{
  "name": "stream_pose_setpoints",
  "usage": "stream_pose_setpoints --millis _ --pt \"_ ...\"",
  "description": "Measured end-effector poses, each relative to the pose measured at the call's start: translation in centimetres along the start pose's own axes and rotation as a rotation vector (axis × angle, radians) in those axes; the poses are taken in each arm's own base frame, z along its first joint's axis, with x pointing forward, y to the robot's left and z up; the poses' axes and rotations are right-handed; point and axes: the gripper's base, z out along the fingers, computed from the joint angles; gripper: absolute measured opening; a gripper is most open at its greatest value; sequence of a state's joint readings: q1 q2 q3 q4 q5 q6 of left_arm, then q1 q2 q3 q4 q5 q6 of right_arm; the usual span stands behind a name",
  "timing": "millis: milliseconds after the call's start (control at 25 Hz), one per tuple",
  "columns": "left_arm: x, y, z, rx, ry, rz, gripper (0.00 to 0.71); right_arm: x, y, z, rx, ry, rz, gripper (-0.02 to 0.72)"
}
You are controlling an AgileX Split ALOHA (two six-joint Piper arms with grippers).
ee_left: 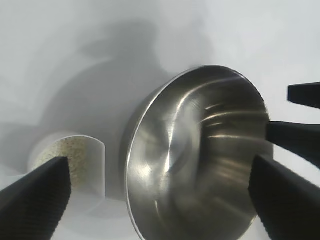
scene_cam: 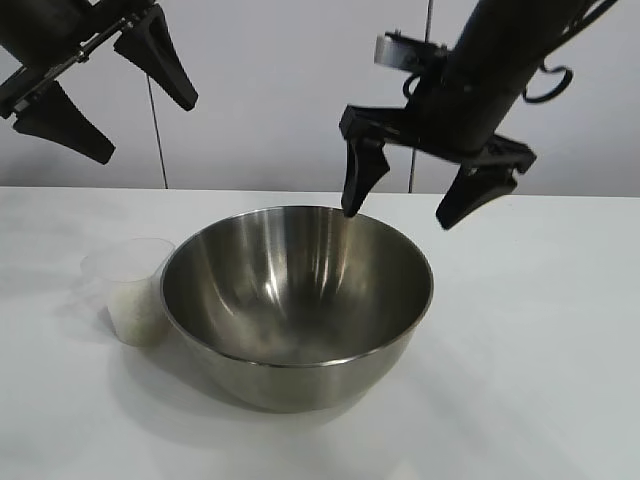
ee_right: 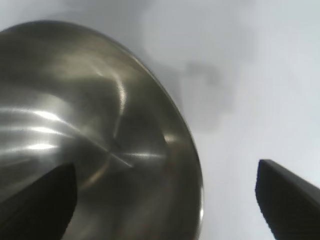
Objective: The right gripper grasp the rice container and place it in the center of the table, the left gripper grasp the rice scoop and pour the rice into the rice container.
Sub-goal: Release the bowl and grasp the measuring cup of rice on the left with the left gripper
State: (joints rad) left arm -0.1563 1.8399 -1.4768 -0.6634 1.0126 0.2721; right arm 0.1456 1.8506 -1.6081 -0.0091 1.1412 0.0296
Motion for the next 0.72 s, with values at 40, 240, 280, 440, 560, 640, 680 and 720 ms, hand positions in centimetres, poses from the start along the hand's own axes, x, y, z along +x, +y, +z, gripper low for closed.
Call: stream_pose_setpoints --millis 40,240,280,440,560,640,680,720 --pt "0.0 0.0 0.0 0.000 0.000 0.000 0.694 0.2 -1.5 -0.3 0.018 0.017 0.027 0.683" --pt "0.0 0.0 0.0 0.000 0.000 0.000 0.694 1.8 -5.7 -4.6 0.059 -0.031 0.109 0.683" --pt "0.0 0.0 0.0 0.000 0.000 0.000 0.694 2.5 -5.8 -6.1 0.062 -0.063 0.116 0.683" --pt "0.0 0.0 0.0 0.000 -0.001 0.000 0.694 7.0 -4.9 -11.9 0.040 -0.179 0.121 0.669" --pt "0.0 0.0 0.0 -0.001 -0.003 0.000 0.694 12.6 -3.7 -15.6 0.012 -0.264 0.125 0.661" --pt "0.0 0.0 0.0 -0.001 -0.004 0.000 0.694 17.0 -3.0 -17.2 0.007 -0.327 0.132 0.661" --pt "0.0 0.0 0.0 -0.001 -0.004 0.000 0.694 19.4 -2.7 -18.3 0.009 -0.381 0.137 0.661" --pt "0.0 0.0 0.0 -0.001 -0.004 0.000 0.694 21.8 -2.3 -18.9 0.011 -0.427 0.138 0.661"
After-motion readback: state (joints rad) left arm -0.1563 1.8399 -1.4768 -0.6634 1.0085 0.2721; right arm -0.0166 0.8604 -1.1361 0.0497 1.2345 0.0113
